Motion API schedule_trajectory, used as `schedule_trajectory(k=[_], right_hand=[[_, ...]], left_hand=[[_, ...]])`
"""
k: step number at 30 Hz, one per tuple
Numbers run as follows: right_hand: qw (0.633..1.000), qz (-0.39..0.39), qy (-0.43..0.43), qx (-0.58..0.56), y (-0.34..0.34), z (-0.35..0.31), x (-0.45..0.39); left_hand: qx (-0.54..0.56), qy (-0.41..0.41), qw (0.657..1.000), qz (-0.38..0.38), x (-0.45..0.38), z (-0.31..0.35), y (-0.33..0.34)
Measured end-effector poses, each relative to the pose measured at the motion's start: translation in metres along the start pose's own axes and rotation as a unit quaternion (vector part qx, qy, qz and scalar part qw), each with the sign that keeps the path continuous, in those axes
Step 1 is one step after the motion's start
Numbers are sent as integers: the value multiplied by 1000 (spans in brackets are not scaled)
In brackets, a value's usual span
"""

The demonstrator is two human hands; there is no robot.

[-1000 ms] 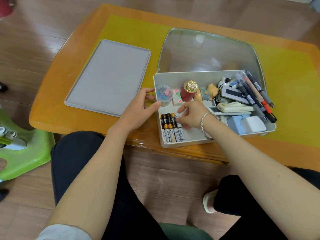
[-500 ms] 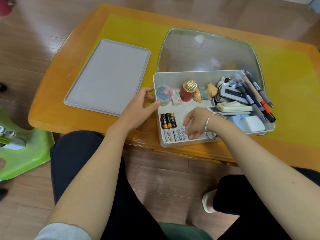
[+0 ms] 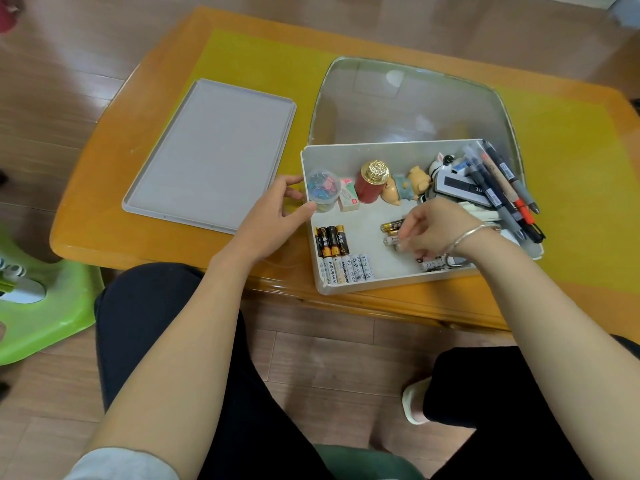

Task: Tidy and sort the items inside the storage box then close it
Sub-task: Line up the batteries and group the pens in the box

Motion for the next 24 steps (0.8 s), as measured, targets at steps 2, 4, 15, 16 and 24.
schedule_trajectory(k=[2,4,15,16,24], right_hand=[[999,38,3,29,-10,10,7],[997,48,15,58,-12,19,11],[980,-3,63,187,-14,36,7],[980,-7,65,189,-16,37,6],[972,-56,58,222,-14,36,0]], left_hand=[[-1,0,1000,0,0,0,0],[-1,0,1000,-1,0,-1,0],[-1,1,1000,-1,1,0,0],[-1,1,1000,-1,1,0,0],[10,0,1000,0,2,2,1]])
Point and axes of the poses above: each hand's wrist, its own x-axis away from the middle knuckle, its own y-axis out of the palm, z = x × y, the point moved 1 cm from there along -x, towards the middle knuckle, and after that the axes turned 11 degrees about -x, right-handed, at the moved point
